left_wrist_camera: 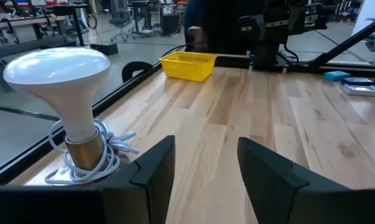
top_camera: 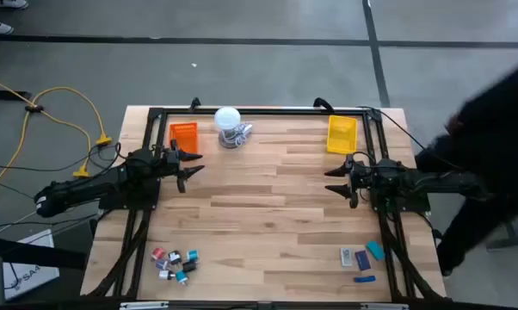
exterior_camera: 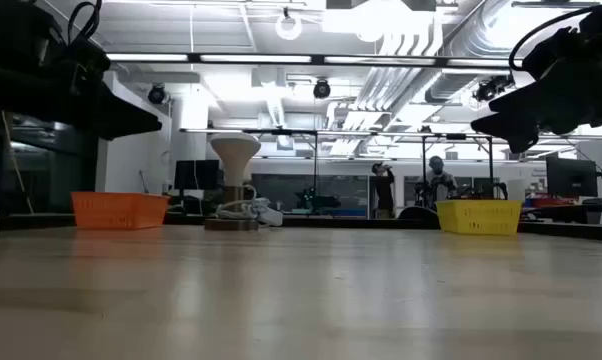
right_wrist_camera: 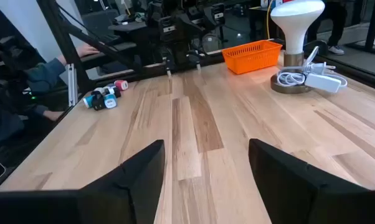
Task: Pick & Place Office items
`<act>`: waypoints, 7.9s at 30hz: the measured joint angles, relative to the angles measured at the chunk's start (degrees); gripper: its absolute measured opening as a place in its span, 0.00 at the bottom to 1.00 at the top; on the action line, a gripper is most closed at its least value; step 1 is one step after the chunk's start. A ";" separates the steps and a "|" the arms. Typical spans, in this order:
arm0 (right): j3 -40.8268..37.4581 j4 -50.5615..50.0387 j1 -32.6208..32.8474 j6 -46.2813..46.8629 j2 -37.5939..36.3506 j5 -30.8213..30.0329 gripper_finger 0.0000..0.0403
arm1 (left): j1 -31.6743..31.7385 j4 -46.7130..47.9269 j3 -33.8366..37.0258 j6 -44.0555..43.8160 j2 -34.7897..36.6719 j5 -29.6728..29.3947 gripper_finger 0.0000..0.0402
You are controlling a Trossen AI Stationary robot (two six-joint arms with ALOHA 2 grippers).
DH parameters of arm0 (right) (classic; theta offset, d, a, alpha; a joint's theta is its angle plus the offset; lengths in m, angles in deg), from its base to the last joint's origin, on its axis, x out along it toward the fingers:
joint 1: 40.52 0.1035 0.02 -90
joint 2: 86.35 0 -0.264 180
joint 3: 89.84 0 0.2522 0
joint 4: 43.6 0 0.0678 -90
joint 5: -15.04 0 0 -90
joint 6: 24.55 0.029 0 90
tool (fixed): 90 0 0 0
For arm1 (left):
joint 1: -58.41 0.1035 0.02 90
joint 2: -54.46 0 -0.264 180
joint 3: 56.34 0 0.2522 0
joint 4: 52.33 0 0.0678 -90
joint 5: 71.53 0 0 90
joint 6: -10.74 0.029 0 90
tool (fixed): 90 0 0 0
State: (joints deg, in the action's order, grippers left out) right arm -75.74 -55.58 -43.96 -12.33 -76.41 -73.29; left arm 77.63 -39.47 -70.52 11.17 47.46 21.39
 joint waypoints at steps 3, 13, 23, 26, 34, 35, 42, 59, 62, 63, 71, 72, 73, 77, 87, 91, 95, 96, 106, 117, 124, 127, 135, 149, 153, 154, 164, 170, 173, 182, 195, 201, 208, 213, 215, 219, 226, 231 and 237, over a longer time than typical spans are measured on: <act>0.00 0.02 0.01 0.00 -0.01 0.00 0.55 | 0.00 0.01 0.00 0.00 0.00 0.00 0.42; -0.01 0.01 0.00 -0.01 0.00 0.00 0.55 | 0.00 0.01 0.00 0.00 0.00 0.00 0.42; -0.01 0.02 -0.01 -0.01 0.00 0.00 0.55 | -0.02 0.02 0.00 0.00 0.00 0.00 0.42; -0.01 0.01 0.00 -0.01 -0.02 0.00 0.55 | -0.02 0.01 0.00 0.02 0.00 0.00 0.42; 0.00 0.01 0.00 -0.01 -0.01 0.00 0.55 | 0.00 0.01 0.00 0.01 0.00 0.00 0.42; 0.00 0.02 0.01 -0.02 0.00 0.00 0.55 | -0.02 0.00 0.00 0.00 0.00 0.00 0.42; 0.00 0.00 -0.01 -0.02 -0.02 0.00 0.55 | -0.02 0.00 0.00 0.01 0.00 0.00 0.42; 0.00 0.00 -0.01 -0.02 0.00 0.00 0.55 | 0.00 0.00 0.00 0.00 0.00 0.00 0.42; -0.02 0.01 0.00 0.00 0.00 0.00 0.55 | 0.00 0.00 0.00 0.00 -0.02 0.00 0.42; 0.00 0.01 -0.01 -0.01 -0.01 0.00 0.55 | 0.00 0.00 0.00 0.00 0.00 0.00 0.42; -0.01 0.01 -0.01 0.00 -0.02 0.00 0.55 | -0.02 -0.13 0.00 0.22 -0.02 0.00 0.42; 0.00 0.02 0.00 0.00 0.00 0.00 0.55 | 0.00 -0.47 0.00 0.14 -0.02 0.00 0.42; -0.01 0.00 0.00 0.00 -0.01 0.00 0.55 | 0.00 -1.00 0.00 -0.19 -0.02 0.00 0.42; 0.00 0.02 -0.01 -0.01 0.00 0.00 0.55 | 0.00 -2.12 0.00 0.17 -0.02 0.00 0.42; -0.01 0.01 -0.01 -0.02 -0.01 0.00 0.55 | -0.02 0.38 -2.23 -2.04 -1.56 -0.04 0.42; 0.00 0.02 0.01 0.00 -0.01 0.00 0.55 | -0.07 0.60 -5.90 -1.77 -5.42 -0.07 0.42; -0.01 0.01 -0.01 0.00 -0.02 0.00 0.55 | -0.77 0.87 -8.63 -1.08 -10.63 -0.20 0.42; -0.02 0.00 0.01 0.00 -0.02 0.00 0.55 | -0.93 0.97 -9.19 -0.89 -11.96 -0.20 0.42; 0.00 0.02 0.01 0.00 -0.02 0.00 0.55 | -1.14 -1.67 -10.82 -0.94 -17.48 -0.17 0.42; 0.00 0.00 0.00 -0.01 -0.01 0.00 0.55 | -1.14 -2.19 -10.91 -2.46 -17.48 -0.04 0.42; -0.01 0.02 -0.01 -0.01 -0.02 0.00 0.55 | -1.14 -2.19 -10.93 -3.34 -17.48 -0.02 0.42; -0.02 0.02 -0.01 0.00 -0.02 0.00 0.55 | -1.14 -2.19 -10.93 -3.35 -17.48 -0.02 0.42; 0.00 0.01 0.00 0.00 -0.02 0.00 0.55 | -1.14 -2.19 -10.93 -3.50 -17.48 0.00 0.42; 0.00 0.04 -0.01 0.04 -0.02 -0.03 0.55 | -1.14 -2.19 -10.97 -3.48 -17.48 0.00 0.42; -0.01 0.28 0.05 4.03 -0.02 1.16 0.55 | -1.14 -2.19 -10.99 -3.48 -17.48 0.00 0.42; -0.02 0.33 0.05 5.26 0.00 1.45 0.55 | -1.14 -2.19 -10.99 -3.48 -17.48 0.00 0.42; 0.00 4.26 0.03 8.10 0.01 2.55 0.55 | -1.14 -2.18 -10.99 -3.46 -17.48 0.01 0.42; 2.44 9.02 0.05 7.36 0.02 11.13 0.55 | -1.14 -2.18 -10.99 -3.46 -17.48 0.01 0.42; 4.24 8.89 0.05 7.17 0.55 12.29 0.55 | -1.14 -2.18 -10.99 -3.46 -17.48 0.01 0.42; 11.75 4.12 0.05 6.68 10.37 15.06 0.55 | -1.14 -2.18 -10.99 -3.45 -17.47 0.02 0.42; 23.02 3.84 4.61 0.99 31.60 16.40 0.55 | -1.14 -2.19 -10.99 -3.43 -17.46 0.02 0.42; 31.24 -4.69 9.99 -0.51 38.85 13.81 0.55 | -1.14 -2.18 -10.99 -3.43 -17.48 0.02 0.42; 39.28 -17.19 16.79 -2.02 43.98 3.88 0.55 | -1.14 -2.17 -10.99 -3.43 -17.48 0.02 0.42; 41.89 -22.44 21.31 2.90 47.20 -2.25 0.55 | -1.14 -2.17 -10.99 -3.43 -17.48 0.02 0.42; 41.95 -23.02 22.93 5.35 48.35 -3.41 0.55 | -1.14 -2.17 -10.99 -3.43 -17.48 0.02 0.42; 41.95 -24.81 25.90 10.43 50.53 -4.74 0.55 | -1.14 -2.17 -10.99 -3.43 -17.47 0.02 0.42; 41.95 -29.20 29.14 19.66 52.81 -4.76 0.55 | -1.14 -2.17 -10.99 -3.43 -17.48 0.02 0.42; 41.95 -29.00 29.74 19.64 52.76 -4.54 0.55 | -1.14 -2.17 -10.99 -3.45 -17.48 0.02 0.42; 41.95 -29.01 29.69 15.82 52.76 -4.62 0.55 | -1.14 -2.19 -10.99 -3.44 -17.46 0.02 0.42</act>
State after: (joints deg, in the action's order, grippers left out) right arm -33.80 -84.59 -14.26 3.49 -23.65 -77.91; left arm 76.50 -41.66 -81.52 7.73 29.99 21.41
